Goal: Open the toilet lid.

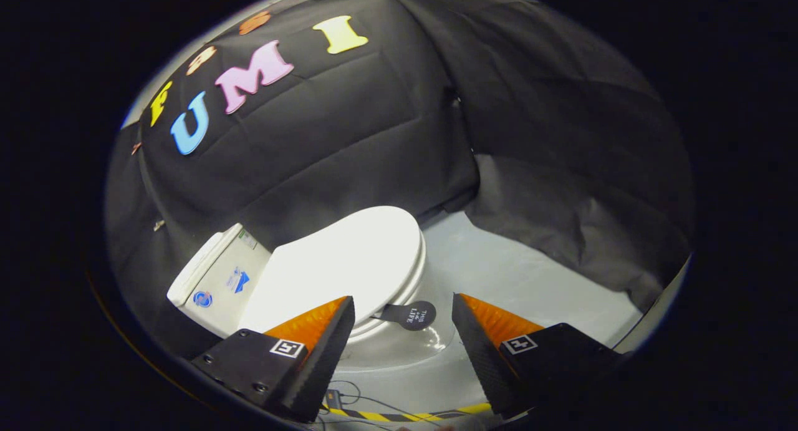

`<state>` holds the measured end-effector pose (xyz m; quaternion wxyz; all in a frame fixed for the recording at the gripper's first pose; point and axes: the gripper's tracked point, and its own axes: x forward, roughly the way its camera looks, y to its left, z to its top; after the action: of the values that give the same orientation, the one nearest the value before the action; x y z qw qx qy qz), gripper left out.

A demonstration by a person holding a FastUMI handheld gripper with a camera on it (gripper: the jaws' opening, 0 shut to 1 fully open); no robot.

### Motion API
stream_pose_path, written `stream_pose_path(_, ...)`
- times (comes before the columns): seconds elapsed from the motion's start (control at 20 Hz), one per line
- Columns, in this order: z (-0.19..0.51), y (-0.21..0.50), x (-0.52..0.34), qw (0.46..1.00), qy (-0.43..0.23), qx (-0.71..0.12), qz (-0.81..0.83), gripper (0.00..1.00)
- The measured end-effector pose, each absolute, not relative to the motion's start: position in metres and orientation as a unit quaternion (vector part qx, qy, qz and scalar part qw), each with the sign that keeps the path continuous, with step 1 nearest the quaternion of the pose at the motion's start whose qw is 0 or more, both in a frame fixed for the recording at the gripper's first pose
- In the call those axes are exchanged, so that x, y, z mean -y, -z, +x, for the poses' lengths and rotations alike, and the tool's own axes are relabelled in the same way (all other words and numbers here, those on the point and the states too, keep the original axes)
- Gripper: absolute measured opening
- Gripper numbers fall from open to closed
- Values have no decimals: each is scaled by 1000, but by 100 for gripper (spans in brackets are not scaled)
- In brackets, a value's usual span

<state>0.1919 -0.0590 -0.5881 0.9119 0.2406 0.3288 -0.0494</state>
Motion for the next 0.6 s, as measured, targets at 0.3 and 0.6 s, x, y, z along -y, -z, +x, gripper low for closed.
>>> stream_pose_path(0.3, 199, 646, 66, 845, 74, -372, 377, 99)
stream_pose_path(0.6, 220, 669, 32, 743, 65, -376, 549, 58)
